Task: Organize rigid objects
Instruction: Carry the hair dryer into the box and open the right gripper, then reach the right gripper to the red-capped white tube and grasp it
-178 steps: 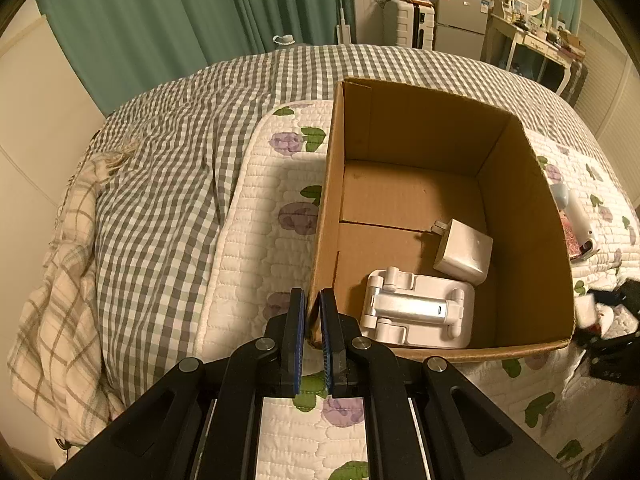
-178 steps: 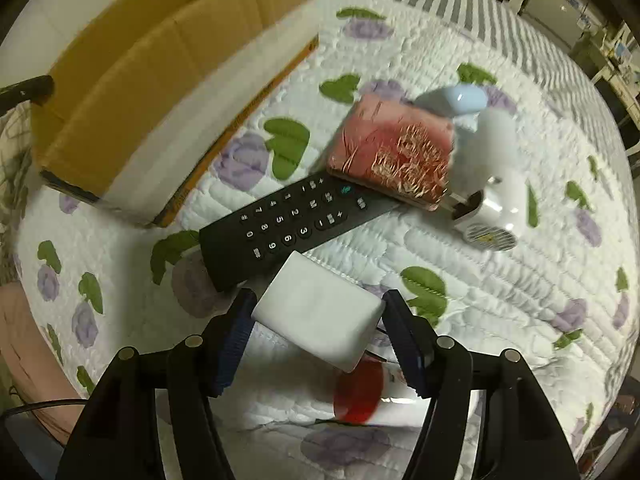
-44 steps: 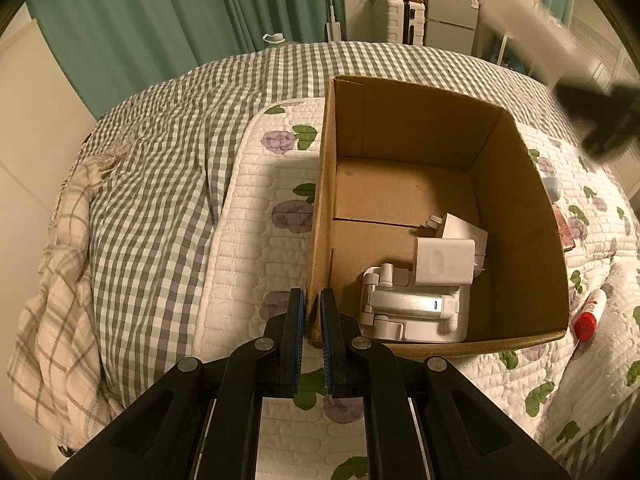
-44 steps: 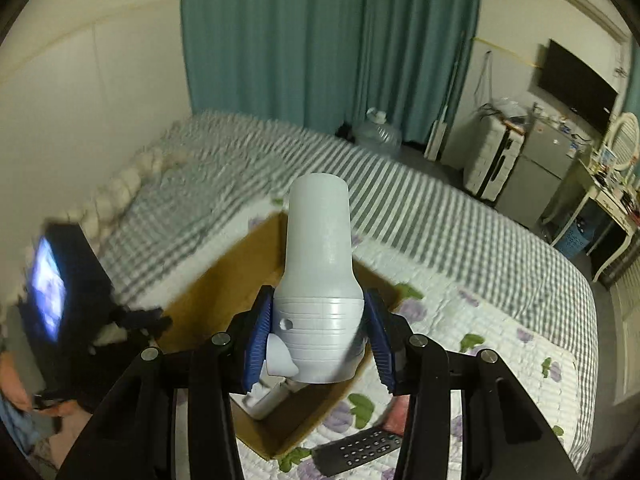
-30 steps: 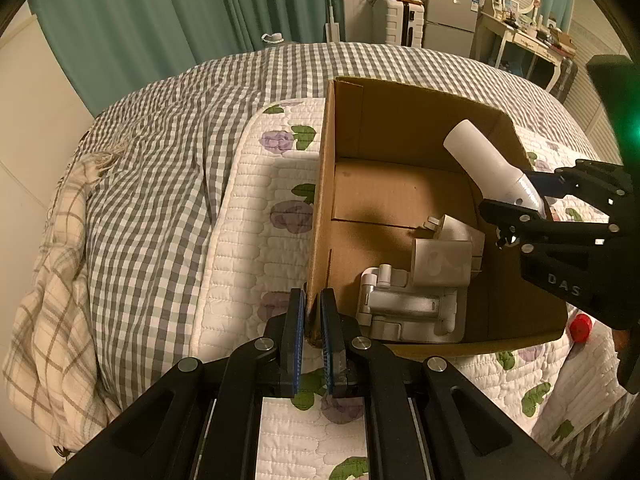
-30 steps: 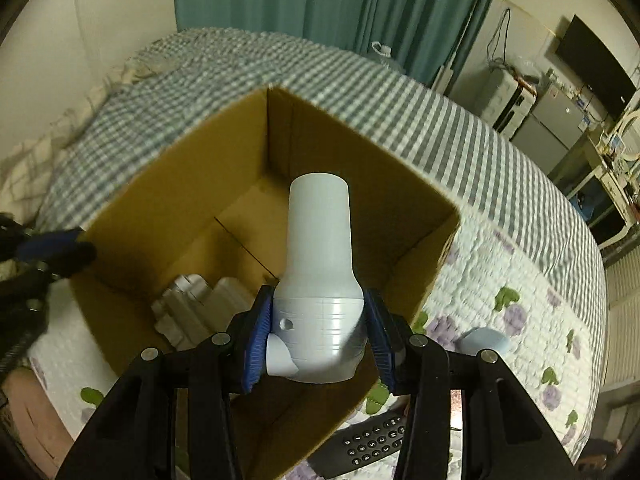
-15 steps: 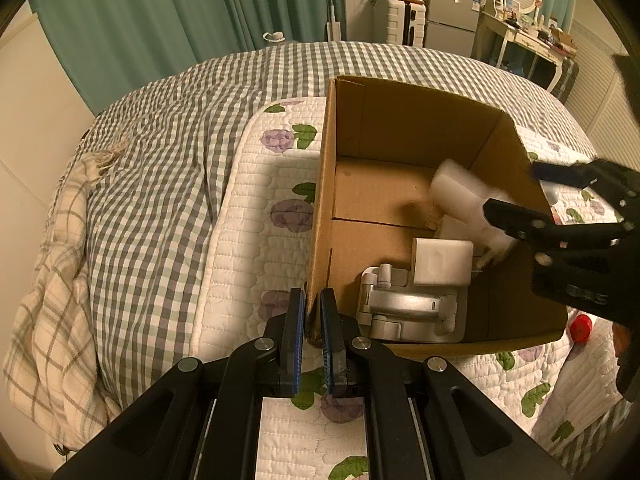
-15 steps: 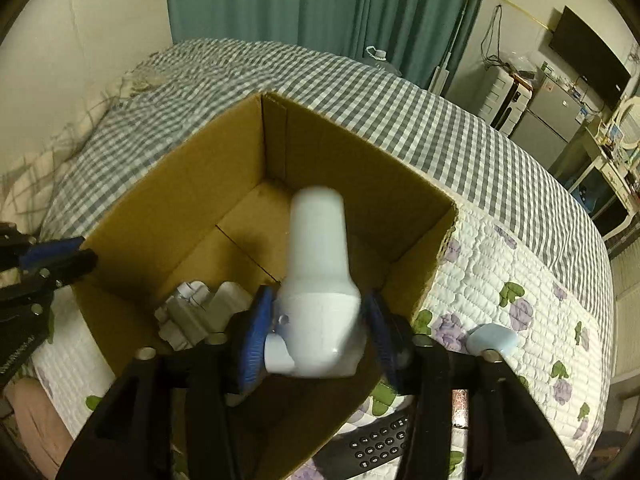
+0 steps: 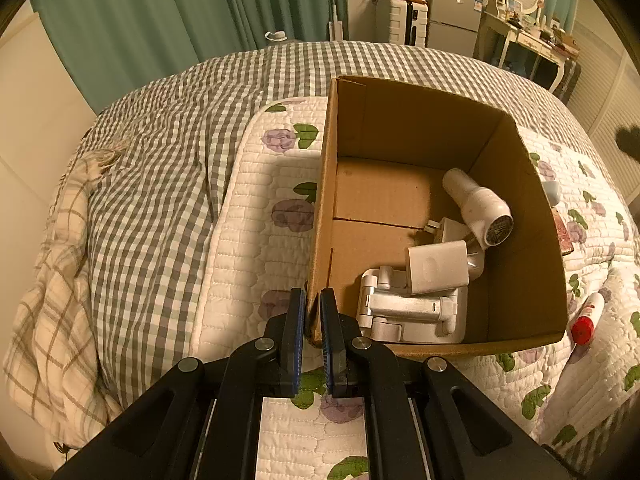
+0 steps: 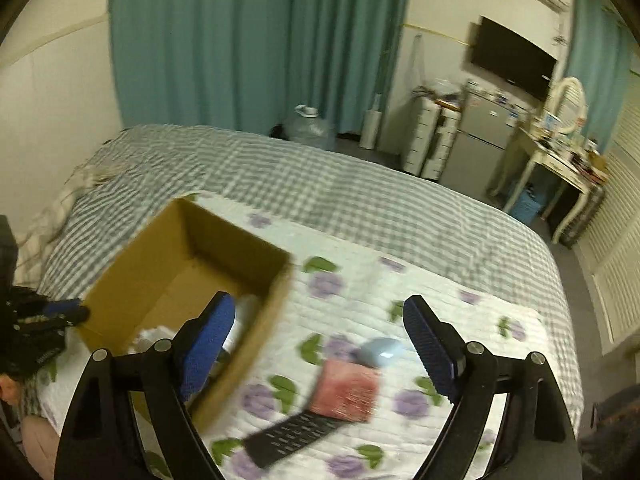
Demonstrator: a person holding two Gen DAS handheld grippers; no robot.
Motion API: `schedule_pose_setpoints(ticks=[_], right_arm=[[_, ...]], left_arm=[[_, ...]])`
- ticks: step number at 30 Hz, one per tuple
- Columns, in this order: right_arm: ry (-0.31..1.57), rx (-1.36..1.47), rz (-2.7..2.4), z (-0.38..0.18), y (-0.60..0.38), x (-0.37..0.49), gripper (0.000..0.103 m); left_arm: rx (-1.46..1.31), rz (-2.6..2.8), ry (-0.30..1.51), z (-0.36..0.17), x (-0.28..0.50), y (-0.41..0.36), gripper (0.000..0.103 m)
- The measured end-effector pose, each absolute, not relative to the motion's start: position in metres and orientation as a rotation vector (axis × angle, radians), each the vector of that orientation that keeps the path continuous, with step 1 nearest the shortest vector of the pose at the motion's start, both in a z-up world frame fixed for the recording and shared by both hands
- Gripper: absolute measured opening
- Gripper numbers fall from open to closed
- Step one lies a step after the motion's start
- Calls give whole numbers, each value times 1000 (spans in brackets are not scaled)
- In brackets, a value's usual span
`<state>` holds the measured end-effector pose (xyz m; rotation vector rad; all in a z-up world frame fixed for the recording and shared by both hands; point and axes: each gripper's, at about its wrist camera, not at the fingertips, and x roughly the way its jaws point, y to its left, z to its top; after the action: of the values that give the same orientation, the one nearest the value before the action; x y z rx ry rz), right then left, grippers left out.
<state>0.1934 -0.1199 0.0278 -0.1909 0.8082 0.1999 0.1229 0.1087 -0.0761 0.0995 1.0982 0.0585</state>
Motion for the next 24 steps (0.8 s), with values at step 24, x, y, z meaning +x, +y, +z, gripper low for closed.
schedule_pose_setpoints(ticks=[24], right_arm=[[1303, -257, 314, -99, -206, 114, 92]], left_arm=[[104, 124, 1095, -76, 122, 104, 7]])
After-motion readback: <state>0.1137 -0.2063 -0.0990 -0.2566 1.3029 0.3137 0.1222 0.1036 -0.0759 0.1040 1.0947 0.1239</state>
